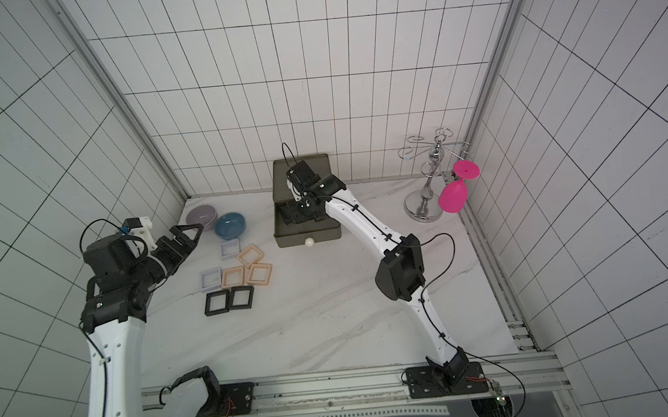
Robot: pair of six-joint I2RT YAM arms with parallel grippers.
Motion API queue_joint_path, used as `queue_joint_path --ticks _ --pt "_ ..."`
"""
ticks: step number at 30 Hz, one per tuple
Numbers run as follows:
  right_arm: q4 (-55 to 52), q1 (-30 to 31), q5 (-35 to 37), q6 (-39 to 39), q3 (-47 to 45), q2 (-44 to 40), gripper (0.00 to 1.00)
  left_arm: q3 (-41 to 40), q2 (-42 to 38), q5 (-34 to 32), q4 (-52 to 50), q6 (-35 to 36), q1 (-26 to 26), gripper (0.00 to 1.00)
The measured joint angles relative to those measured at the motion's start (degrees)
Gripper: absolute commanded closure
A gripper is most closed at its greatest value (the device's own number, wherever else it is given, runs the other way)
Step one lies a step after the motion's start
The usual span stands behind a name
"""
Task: Place the brooch boxes into the drawer by color
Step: Adjust the brooch box in the drawer, then pick up the brooch box from the center of the board.
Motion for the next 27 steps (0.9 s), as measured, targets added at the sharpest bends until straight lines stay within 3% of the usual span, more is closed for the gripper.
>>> queue_joint_path --ticks 4,6,11,18,27 --pt "2.4 1.0 -0.2 -0.8 -6.9 -8.7 0.47 0.0 0.0 -0.1 0.0 -0.1 0.0 0.01" --pt "5.0 2.4 -0.2 -1.5 -11.7 -14.3 0.32 0.0 0.0 -0.4 -0.1 -0.1 0.0 0.02" --pt "14.8 9.9 0.0 -3.3 -26.7 -26.4 0.17 0.0 0.0 -2.4 -0.3 0.1 0.0 0.01" --pt "29.9 18.2 -1.2 -3.1 -45.4 -27.1 0.18 2.7 1.2 -8.0 -3.7 0.1 0.1 0.02" --pt "36.0 19.5 -3.6 3.5 -40.9 -9.6 0.3 4.9 2.0 -11.8 -6.7 -0.2 4.5 0.01"
